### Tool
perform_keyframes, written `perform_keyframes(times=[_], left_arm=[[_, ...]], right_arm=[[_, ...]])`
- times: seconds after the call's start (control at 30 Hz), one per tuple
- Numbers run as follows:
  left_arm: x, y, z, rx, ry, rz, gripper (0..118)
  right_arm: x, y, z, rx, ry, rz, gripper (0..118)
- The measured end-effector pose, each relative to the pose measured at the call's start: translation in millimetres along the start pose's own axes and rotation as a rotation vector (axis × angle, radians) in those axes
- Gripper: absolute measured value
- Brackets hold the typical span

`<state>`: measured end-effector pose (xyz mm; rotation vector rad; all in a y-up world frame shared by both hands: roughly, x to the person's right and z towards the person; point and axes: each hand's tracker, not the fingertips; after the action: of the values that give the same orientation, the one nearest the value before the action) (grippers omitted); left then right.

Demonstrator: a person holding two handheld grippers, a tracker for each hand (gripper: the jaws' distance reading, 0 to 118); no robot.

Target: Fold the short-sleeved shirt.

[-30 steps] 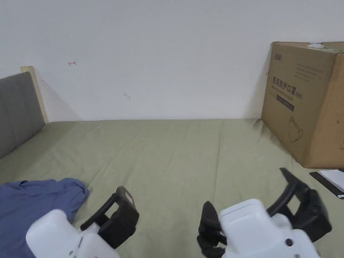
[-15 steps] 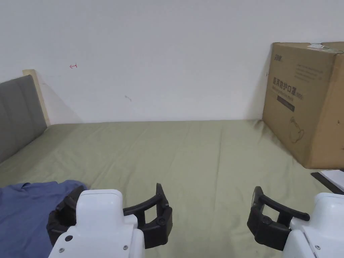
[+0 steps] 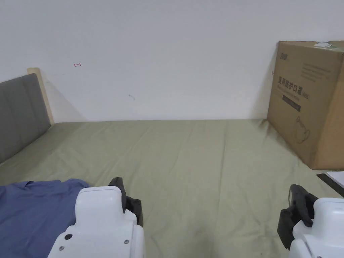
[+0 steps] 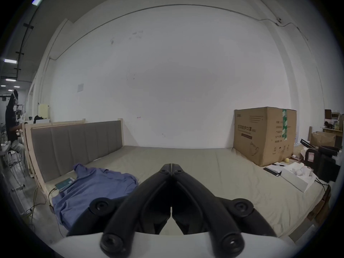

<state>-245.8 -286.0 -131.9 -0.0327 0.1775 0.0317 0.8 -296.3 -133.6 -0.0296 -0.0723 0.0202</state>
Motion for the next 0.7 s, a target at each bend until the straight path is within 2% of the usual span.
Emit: perform_keyframes(times=[0.17,0.27,0.33,0.7], left_arm=[[-9,3,-4,-0.004,0.006,-0.008,0],[-22,8,-4,-0.014,0.039,0.001,0],[-36,11,-2,-0.021,0.075,0.031,0],[-142,15,35,-0.062,0.420,0.090,0]], right_arm=[[-8,5,-4,-0.003,0.026,0.020,0],[-19,10,-10,-0.004,0.090,0.006,0],[-34,13,-15,-0.003,0.141,0.024,0],[-156,19,-23,-0.015,0.570,0.039,0]])
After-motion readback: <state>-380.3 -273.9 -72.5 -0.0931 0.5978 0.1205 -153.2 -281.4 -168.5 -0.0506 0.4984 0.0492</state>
